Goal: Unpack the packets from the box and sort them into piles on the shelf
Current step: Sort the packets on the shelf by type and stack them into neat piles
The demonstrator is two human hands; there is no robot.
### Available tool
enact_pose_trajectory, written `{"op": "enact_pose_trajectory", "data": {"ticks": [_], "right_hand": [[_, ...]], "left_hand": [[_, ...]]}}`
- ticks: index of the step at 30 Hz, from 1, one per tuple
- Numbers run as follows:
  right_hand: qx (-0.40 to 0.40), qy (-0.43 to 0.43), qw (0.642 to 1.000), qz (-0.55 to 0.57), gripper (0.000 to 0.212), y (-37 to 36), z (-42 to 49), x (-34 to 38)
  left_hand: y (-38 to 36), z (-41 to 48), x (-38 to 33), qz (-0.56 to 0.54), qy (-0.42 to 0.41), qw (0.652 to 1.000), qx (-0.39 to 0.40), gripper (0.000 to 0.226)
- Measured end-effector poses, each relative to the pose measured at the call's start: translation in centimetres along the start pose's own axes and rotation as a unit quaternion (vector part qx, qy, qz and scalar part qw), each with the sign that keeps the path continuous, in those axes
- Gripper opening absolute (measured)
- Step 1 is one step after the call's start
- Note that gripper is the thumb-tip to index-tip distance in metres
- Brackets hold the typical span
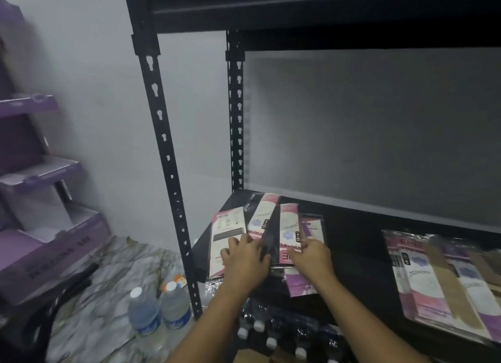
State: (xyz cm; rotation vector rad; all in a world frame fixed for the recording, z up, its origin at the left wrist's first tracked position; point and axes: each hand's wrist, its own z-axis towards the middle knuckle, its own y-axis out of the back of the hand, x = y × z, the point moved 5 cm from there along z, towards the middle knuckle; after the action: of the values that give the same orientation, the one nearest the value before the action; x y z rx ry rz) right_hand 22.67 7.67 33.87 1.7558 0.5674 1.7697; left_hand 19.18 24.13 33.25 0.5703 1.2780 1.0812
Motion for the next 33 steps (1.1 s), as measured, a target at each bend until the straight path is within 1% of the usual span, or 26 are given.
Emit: {"op": "enact_pose_trajectory", "data": {"ticks": [3,5,6,8,10,12,14,16,19,21,22,24,26,28,30,32,33], "right_hand": [[0.003,-0.030,0.999,0.013,0.010,0.1,0.1,0.3],[-0.006,-0.037,0.998,0.044,0.022,0.2,0.2,0.4],[-0.010,-0.036,0.997,0.067,0.026,0.3,0.1,0.5],[-0.019,-0.042,0.991,0.123,0.025,0.5,0.0,0.6],[-0.026,-0.062,0.977,0.202,0.025,1.0,-0.2,0.5],[-0.039,-0.071,0.960,0.268,0.022,2.1,-0.5,0.6],[-0.050,-0.060,0.953,0.292,0.020,4.3,-0.8,0.8],[-0.040,-0.035,0.956,0.289,0.021,7.1,-1.0,1.0],[0.019,0.009,0.966,0.259,0.023,11.7,-1.5,1.8],[0.067,0.042,0.976,0.202,0.025,14.3,-2.0,2.4],[0.089,0.059,0.982,0.156,0.025,15.3,-2.3,2.6],[0.125,0.088,0.986,0.069,0.022,16.8,-3.0,3.1],[0.149,0.103,0.983,0.022,0.022,17.7,-3.5,3.3],[0.156,0.114,0.981,-0.001,0.021,18.1,-3.9,3.2],[0.152,0.123,0.981,-0.009,0.020,18.1,-4.2,2.9],[0.137,0.130,0.982,-0.001,0.021,18.5,-4.6,2.5],[0.120,0.134,0.984,0.005,0.026,18.9,-4.7,2.4]], "left_hand": [[-0.2,0.1,0.2,-0.003,0.015,1.000,0.001,0.029],[-0.1,0.1,0.3,-0.005,0.026,1.000,0.008,0.029],[0.0,0.2,0.3,-0.007,0.029,0.999,0.013,0.029],[0.1,0.3,0.1,-0.015,0.030,0.999,0.025,0.029],[0.1,0.3,-0.2,-0.038,0.026,0.998,0.039,0.032],[0.3,0.4,-0.6,-0.072,0.009,0.996,0.045,0.035],[0.9,0.6,-1.4,-0.106,-0.020,0.993,0.038,0.036],[2.2,0.8,-2.6,-0.128,-0.060,0.990,0.014,0.039],[4.8,1.4,-5.1,-0.150,-0.137,0.978,-0.048,0.044],[6.5,1.5,-7.1,-0.127,-0.204,0.968,-0.068,0.053],[7.1,1.6,-8.1,-0.102,-0.236,0.964,-0.065,0.058],[7.6,1.8,-9.9,-0.038,-0.289,0.956,-0.033,0.062],[7.4,1.8,-11.0,-0.015,-0.309,0.951,0.025,0.050],[6.9,1.5,-11.4,-0.062,-0.287,0.951,0.095,0.033],[6.5,1.0,-11.5,-0.119,-0.256,0.948,0.149,0.023],[6.5,0.6,-11.5,-0.153,-0.242,0.944,0.167,0.020],[6.7,0.6,-11.5,-0.162,-0.234,0.945,0.164,0.018]]}}
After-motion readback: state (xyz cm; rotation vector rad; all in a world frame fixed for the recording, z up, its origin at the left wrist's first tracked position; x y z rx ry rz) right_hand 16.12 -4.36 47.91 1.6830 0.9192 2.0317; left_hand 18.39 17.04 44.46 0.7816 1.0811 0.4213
